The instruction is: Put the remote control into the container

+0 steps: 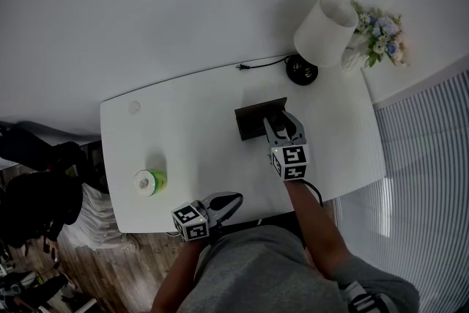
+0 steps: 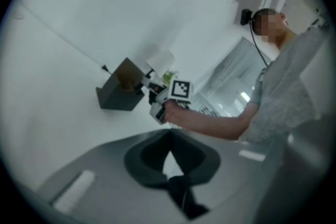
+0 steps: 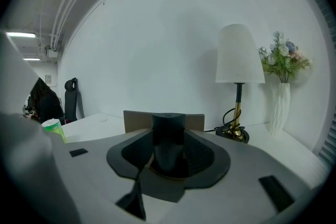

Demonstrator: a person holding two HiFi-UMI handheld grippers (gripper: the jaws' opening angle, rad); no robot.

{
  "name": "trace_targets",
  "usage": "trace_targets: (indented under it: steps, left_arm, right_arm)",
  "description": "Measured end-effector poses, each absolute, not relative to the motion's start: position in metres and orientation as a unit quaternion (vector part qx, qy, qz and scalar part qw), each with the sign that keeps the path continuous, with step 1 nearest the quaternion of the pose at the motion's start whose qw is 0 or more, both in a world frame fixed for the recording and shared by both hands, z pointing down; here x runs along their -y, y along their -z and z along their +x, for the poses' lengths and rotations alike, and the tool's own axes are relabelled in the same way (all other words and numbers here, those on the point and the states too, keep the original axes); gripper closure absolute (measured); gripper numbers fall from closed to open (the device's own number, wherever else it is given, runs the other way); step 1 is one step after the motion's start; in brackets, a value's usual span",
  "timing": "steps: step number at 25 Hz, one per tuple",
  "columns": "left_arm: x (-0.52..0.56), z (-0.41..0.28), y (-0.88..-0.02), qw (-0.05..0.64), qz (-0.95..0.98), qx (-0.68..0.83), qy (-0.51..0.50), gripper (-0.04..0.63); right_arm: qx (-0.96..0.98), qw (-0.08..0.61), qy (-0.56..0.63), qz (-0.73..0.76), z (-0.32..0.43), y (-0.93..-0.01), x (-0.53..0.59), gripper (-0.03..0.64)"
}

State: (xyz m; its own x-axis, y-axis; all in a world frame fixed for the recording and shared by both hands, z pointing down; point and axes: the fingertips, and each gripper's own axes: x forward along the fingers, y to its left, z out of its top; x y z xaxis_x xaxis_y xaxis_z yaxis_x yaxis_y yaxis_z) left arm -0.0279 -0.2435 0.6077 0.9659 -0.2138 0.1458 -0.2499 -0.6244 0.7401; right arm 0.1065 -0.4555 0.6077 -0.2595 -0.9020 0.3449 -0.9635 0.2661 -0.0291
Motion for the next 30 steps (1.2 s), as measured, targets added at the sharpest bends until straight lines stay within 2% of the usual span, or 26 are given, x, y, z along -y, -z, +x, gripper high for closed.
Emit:
trace_targets:
  steps: [30]
  left_arm:
    - [0.246, -0.033, -0.605, 0.408, 0.903, 0.136, -0.010, 0.595]
  right_arm:
    - [0.773, 0.180, -0.127, 0.595, 0.102, -0.631, 0.467, 0.430]
